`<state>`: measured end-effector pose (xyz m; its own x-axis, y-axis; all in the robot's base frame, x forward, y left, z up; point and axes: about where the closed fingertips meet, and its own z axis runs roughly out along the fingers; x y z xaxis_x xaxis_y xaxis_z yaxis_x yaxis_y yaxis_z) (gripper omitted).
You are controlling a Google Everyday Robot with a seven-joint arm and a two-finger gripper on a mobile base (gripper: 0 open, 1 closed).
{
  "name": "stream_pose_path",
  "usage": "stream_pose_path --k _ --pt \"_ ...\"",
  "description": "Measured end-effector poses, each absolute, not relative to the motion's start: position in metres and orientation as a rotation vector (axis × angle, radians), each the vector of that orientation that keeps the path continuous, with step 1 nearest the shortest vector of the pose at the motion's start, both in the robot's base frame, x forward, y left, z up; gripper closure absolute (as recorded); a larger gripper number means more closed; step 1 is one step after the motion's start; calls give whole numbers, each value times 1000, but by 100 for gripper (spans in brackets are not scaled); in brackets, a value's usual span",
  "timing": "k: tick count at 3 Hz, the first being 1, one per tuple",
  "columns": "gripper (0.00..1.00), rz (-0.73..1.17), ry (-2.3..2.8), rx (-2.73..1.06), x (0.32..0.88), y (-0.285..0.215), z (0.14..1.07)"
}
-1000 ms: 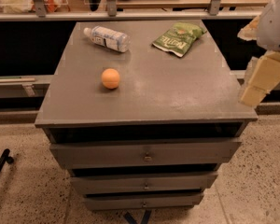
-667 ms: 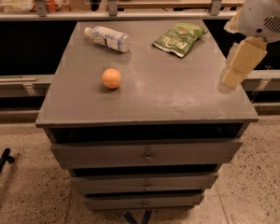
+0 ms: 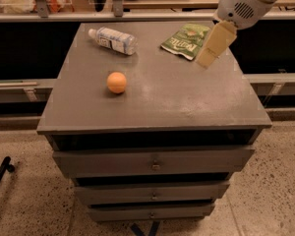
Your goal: Place blue plastic bottle upright
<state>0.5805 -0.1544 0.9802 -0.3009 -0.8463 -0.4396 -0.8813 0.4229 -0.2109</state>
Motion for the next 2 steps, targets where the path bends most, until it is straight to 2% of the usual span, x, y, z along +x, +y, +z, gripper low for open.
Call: stream_pose_path --k 2 --pt "0 71 2145 -1275 642 -125 965"
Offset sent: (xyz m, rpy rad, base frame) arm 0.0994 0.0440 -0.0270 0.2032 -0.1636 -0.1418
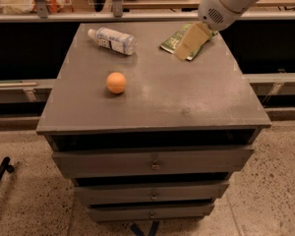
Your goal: Place blue plastic bottle upright
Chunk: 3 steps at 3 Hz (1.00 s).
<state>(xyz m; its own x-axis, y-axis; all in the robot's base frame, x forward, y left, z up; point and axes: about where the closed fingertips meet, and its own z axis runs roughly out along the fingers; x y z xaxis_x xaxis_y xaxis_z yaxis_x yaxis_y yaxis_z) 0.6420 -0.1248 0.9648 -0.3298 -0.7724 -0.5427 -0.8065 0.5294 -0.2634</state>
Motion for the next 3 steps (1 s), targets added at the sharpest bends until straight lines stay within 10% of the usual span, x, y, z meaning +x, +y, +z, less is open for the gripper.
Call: stream_pose_path --k 3 --pt "0 263 2188 -1209 704 -74 945"
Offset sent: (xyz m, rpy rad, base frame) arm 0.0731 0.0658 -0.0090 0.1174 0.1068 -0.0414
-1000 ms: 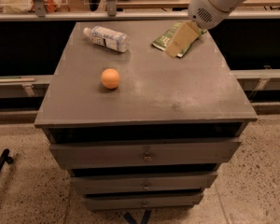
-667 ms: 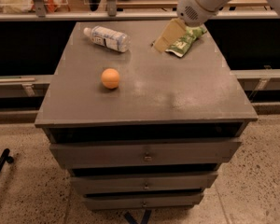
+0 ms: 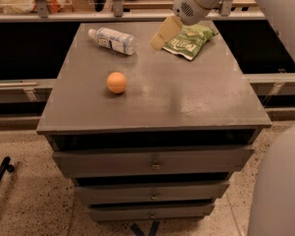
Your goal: Place blue plastic bottle upright
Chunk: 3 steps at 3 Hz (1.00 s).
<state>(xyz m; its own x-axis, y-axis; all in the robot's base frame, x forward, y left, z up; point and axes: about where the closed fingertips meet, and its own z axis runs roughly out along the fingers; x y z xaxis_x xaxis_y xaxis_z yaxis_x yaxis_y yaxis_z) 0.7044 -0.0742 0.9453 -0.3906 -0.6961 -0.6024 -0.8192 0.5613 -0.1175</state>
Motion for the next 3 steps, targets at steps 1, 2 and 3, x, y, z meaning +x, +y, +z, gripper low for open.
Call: stream_pose_path --k 1,2,3 --pt "0 272 2185 -1207 707 -73 946" --pt "0 285 2166 -1215 706 -66 943" --pt "0 324 2111 -1225 710 -31 939"
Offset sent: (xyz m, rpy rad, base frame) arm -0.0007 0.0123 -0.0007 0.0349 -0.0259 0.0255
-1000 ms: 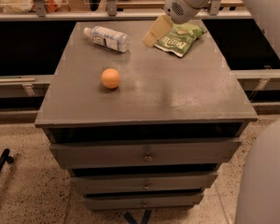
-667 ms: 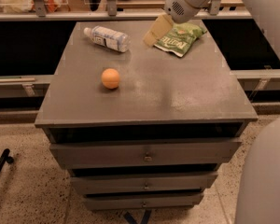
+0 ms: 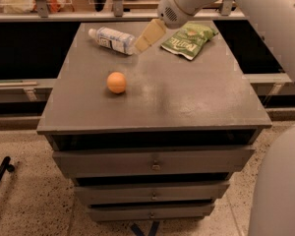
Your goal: Place blue plastic bottle upright
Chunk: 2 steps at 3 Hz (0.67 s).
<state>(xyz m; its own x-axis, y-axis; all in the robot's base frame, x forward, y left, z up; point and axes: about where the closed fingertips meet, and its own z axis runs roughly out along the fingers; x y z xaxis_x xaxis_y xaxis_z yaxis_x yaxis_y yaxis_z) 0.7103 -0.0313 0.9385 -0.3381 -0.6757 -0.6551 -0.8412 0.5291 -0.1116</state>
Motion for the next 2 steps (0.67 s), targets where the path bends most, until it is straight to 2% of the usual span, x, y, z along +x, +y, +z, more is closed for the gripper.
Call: stream_pose_path --k 2 --pt "0 238 2012 -1215 728 28 932"
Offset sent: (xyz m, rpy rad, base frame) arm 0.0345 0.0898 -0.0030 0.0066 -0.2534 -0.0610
